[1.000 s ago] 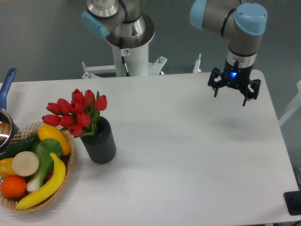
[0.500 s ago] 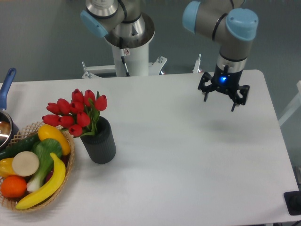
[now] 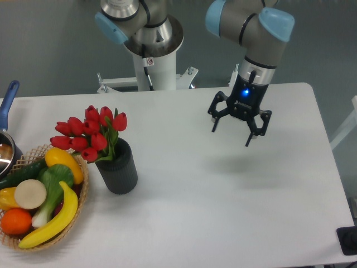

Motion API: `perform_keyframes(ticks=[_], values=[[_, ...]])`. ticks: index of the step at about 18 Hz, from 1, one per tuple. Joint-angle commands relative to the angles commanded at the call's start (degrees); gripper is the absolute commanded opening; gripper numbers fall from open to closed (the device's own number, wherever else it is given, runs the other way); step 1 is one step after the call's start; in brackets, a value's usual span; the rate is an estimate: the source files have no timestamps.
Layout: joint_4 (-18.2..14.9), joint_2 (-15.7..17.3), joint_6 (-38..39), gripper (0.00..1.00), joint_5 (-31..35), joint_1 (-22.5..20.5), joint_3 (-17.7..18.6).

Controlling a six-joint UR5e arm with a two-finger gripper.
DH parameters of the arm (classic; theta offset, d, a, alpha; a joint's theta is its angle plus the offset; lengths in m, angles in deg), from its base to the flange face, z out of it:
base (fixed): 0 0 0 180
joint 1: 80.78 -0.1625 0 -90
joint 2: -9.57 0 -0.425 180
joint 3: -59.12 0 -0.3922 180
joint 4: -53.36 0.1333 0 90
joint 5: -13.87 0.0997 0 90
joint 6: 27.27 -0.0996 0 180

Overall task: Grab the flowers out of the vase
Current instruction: 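Move the open gripper over to the tulip stems above the black vase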

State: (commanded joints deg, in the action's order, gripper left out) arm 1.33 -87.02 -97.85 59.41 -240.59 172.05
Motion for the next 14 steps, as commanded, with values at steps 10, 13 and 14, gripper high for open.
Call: perform_keyframes(ticks=[10,13,14], values=[[0.0,-0.1,-4.1,1.0,-20.2,6.2,4.9],[0.0,1.9,-6.6,1.0,-20.1,9.1,7.0],[0.1,2.5,-6.7,1.0,-20.1,10.4,7.7]])
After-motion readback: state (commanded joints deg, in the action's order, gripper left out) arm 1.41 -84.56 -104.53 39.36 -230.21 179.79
